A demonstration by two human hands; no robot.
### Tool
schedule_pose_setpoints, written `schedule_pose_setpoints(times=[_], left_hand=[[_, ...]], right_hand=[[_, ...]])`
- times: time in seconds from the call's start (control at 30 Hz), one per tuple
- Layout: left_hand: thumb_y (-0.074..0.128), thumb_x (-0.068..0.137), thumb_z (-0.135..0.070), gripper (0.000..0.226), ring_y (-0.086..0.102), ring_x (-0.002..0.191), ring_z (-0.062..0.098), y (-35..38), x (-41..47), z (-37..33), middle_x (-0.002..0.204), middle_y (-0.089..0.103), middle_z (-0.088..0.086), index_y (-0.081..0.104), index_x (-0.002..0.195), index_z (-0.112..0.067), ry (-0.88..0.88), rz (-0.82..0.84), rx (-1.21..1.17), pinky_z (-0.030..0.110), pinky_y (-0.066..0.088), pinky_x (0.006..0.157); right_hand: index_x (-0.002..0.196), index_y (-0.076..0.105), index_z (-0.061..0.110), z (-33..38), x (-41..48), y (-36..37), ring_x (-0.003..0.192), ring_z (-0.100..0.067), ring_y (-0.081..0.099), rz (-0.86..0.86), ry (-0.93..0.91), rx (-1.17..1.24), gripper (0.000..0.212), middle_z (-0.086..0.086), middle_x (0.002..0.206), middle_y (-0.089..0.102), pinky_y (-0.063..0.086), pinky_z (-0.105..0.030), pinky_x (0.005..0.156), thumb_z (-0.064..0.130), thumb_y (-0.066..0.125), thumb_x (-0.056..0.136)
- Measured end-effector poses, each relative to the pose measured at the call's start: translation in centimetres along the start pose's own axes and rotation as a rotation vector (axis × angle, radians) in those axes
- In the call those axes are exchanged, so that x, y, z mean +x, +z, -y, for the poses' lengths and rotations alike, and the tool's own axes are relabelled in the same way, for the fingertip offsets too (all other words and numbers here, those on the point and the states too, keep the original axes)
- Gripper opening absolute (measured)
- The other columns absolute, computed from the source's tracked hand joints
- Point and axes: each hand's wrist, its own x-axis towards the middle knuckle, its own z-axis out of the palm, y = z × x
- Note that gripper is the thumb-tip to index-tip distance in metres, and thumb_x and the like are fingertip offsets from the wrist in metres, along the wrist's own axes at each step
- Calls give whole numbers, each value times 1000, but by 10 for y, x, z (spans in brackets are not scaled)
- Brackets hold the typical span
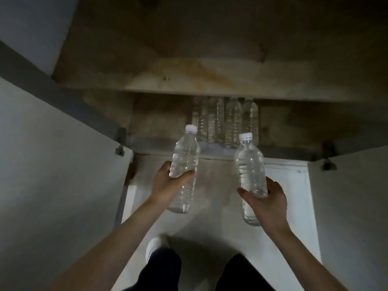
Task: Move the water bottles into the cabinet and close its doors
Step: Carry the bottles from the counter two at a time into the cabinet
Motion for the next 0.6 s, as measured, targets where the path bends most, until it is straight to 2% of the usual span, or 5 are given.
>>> schedule_pose_setpoints(times=[0.07,0.17,0.33,0.43,0.6], left_hand=[[87,70,-23,29,74,75,27,12,36,25,78,75,8,66,88,-14,30,-2,-43,43,60,71],[87,71,-23,27,72,66,13,20,87,51,75,75,4,69,88,-12,137,-13,-52,27,57,59],[84,72,-30,28,74,70,15,24,147,56,76,76,4,71,90,-13,295,10,-117,29,57,62],[82,77,-18,17,72,64,10,20,165,35,72,75,-1,71,89,-14,324,-26,-201,23,55,57],[81,78,-17,10,69,62,11,21,194,7,69,73,-4,72,84,-17,310,-40,-274,25,55,59]], right_hand=[[91,67,27,-24,26,27,81,-15,67,-3,-13,36,33,1,89,70,54,-32,77,34,87,66],[75,61,34,-43,60,58,69,4,65,-36,-87,108,30,15,76,65,43,-6,62,19,87,69],[77,69,25,-44,105,96,63,1,67,-55,-168,218,17,9,69,72,51,-22,62,17,83,73],[83,70,27,-19,119,102,65,7,66,-63,-242,246,17,17,69,71,47,-8,55,20,83,74],[91,69,26,20,143,107,71,0,70,-10,-279,283,18,11,80,74,49,-9,57,22,81,77]])
